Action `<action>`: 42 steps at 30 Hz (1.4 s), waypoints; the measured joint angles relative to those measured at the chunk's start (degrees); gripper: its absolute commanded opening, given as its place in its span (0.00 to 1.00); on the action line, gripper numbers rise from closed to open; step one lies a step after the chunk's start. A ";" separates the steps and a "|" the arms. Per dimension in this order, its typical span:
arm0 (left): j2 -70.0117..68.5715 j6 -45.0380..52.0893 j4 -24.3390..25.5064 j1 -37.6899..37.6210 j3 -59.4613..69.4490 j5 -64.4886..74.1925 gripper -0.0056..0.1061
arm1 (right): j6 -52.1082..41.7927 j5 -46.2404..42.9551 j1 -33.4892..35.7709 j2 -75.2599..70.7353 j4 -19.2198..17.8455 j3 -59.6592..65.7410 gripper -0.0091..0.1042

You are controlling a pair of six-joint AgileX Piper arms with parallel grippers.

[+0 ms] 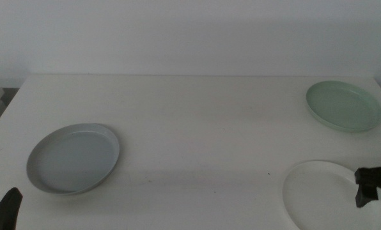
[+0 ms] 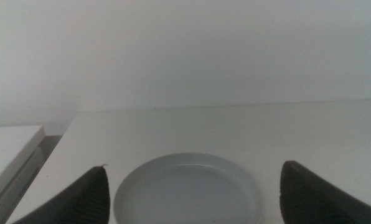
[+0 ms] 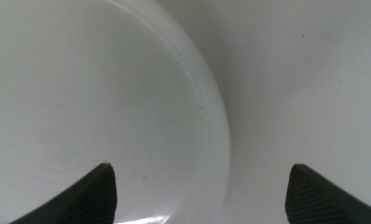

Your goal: Stack the three bowls on top of each other.

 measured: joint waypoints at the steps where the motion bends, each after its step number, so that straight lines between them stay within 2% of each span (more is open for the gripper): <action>1: 0.00 0.00 0.00 0.00 0.00 0.00 0.89 | 0.00 -0.33 0.00 1.11 -0.16 0.00 0.89; 4: 0.00 0.00 0.00 0.00 0.00 0.00 0.89 | 0.11 -1.39 0.00 4.46 -0.87 -0.03 0.83; 10: 0.00 0.00 0.00 0.00 0.00 0.00 0.89 | 0.60 -2.46 0.00 8.61 -0.87 -0.50 0.64; 13: 0.00 0.00 0.00 0.00 0.00 0.00 0.89 | 0.60 -2.46 0.00 9.37 -0.21 -0.96 0.48; 16: 0.00 0.00 0.00 0.00 0.00 0.00 0.89 | 0.60 -2.58 0.00 9.79 0.66 -1.19 0.26; 18: 0.00 0.00 0.00 0.00 0.00 0.00 0.89 | 0.60 -2.58 -0.14 9.79 -0.87 -1.19 0.13; 20: 0.00 0.00 0.00 0.00 0.00 0.00 0.89 | 0.71 -2.31 -0.18 9.79 -2.11 -1.19 0.06; 27: 0.00 -0.16 0.00 0.00 0.00 0.00 0.89 | 0.71 0.14 -0.18 9.30 -2.92 -2.37 0.06; 31: 0.00 -0.16 0.00 0.00 0.00 0.00 0.89 | 0.24 5.86 0.38 7.34 -1.98 -6.82 0.06; 36: 0.00 -0.16 0.00 0.00 0.00 0.00 0.89 | -2.28 10.89 5.78 6.37 2.59 -19.58 0.06; 42: 0.00 -0.16 0.00 0.00 0.00 0.00 0.89 | -3.67 12.90 13.65 13.99 8.27 -33.11 0.06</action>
